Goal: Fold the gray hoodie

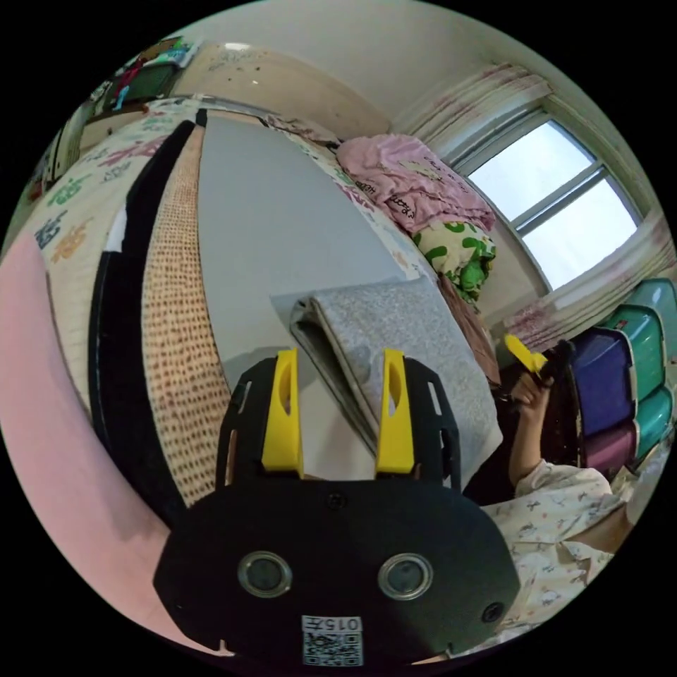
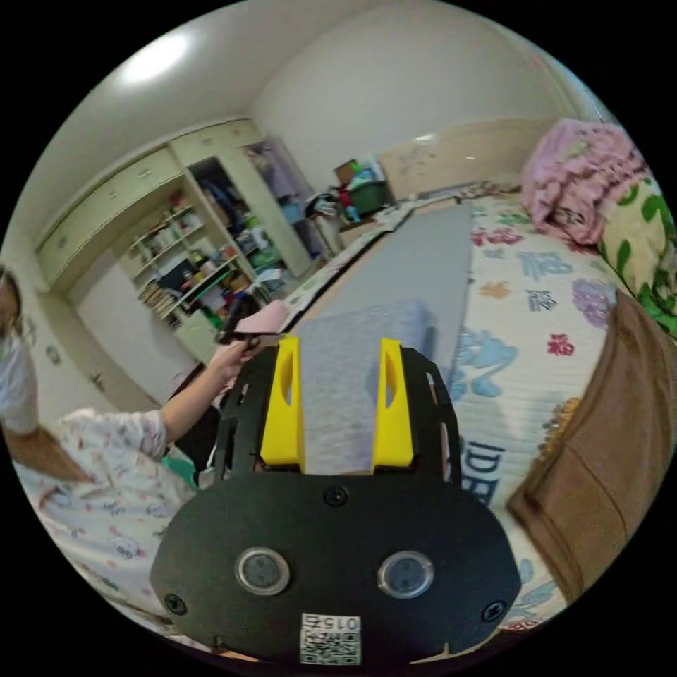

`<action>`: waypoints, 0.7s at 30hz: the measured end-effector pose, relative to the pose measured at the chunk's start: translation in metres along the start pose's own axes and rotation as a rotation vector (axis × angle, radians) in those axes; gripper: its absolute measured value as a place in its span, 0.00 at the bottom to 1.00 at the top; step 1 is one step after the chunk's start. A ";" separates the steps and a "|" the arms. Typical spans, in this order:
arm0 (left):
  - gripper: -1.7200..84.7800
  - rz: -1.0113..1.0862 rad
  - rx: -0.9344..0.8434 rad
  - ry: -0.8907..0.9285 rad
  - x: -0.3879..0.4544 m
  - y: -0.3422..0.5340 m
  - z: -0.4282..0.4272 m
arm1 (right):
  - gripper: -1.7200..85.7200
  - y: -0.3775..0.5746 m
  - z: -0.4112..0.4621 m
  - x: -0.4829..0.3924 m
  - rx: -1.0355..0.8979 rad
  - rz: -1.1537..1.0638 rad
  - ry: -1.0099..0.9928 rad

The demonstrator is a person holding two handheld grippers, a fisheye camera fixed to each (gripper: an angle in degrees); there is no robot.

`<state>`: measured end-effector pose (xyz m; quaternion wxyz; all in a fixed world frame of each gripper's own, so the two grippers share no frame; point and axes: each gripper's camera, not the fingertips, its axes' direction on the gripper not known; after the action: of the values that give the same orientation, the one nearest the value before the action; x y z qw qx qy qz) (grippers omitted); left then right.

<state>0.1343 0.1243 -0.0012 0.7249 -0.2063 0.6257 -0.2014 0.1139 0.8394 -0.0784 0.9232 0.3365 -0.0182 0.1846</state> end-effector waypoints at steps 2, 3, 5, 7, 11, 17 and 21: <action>0.21 -0.028 0.018 0.041 -0.013 0.003 0.011 | 0.20 -0.026 0.038 0.046 -0.084 0.071 0.004; 0.21 -0.044 0.023 0.066 -0.021 0.004 0.018 | 0.20 -0.031 0.048 0.055 -0.108 0.075 0.005; 0.21 -0.064 0.025 0.094 -0.032 0.006 0.028 | 0.20 -0.047 0.088 0.082 -0.204 0.087 0.050; 0.20 -0.079 0.023 0.119 -0.041 0.009 0.040 | 0.20 -0.053 0.115 0.103 -0.266 0.110 0.060; 0.19 -0.109 0.042 0.148 -0.049 0.024 0.068 | 0.17 -0.045 0.150 0.146 -0.288 0.169 -0.061; 0.13 -0.166 0.048 0.183 -0.055 0.058 0.112 | 0.12 -0.005 0.153 0.178 -0.198 0.168 -0.081; 0.10 0.022 0.201 0.067 -0.002 0.113 0.085 | 0.11 0.023 0.128 0.166 -0.095 0.050 -0.147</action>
<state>0.2223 0.2236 -0.0506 0.7226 -0.1189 0.6286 -0.2618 0.2720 0.8299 0.0607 0.9294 0.3046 -0.1028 0.1815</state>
